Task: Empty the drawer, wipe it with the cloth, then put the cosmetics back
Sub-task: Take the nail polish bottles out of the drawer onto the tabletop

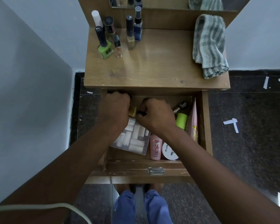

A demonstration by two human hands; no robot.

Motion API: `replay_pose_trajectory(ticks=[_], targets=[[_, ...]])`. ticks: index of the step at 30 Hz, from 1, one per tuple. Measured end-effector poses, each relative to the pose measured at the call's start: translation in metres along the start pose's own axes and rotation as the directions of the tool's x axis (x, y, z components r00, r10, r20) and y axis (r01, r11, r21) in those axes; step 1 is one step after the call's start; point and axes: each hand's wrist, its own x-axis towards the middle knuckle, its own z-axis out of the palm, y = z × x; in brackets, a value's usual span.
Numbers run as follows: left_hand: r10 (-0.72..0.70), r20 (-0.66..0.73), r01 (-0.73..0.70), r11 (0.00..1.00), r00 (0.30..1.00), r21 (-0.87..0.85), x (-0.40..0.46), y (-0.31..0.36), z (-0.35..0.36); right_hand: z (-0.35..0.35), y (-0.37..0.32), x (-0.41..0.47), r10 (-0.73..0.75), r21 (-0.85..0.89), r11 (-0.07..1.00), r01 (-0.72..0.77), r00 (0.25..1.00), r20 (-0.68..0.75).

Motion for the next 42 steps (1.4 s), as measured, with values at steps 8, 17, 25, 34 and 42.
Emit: replay_pose_trajectory(ticks=[8,17,25,34,42], targets=[[-0.08,-0.204,-0.001,0.93,0.976,-0.368,-0.04,-0.01,0.014,-0.034,0.007,-0.02,-0.029,0.384,0.919,0.088,0.987,-0.159],[-0.325,-0.481,-0.11,0.726,0.814,-0.678,-0.047,0.003,-0.043,-0.092,-0.024,-0.016,-0.083,0.574,0.765,0.292,0.929,-0.361],[-0.364,-0.521,-0.091,0.748,0.772,-0.658,0.007,-0.005,-0.055,-0.109,-0.05,0.029,-0.068,0.423,0.841,0.337,0.842,-0.535],[-0.35,-0.533,-0.092,0.766,0.771,-0.636,0.023,-0.005,-0.045,-0.088,-0.055,0.061,-0.084,0.346,0.879,0.327,0.822,-0.564],[-0.368,-0.498,-0.072,0.745,0.785,-0.664,0.016,-0.005,-0.039,-0.084,-0.048,0.056,-0.093,0.315,0.9,0.303,0.837,-0.539]])
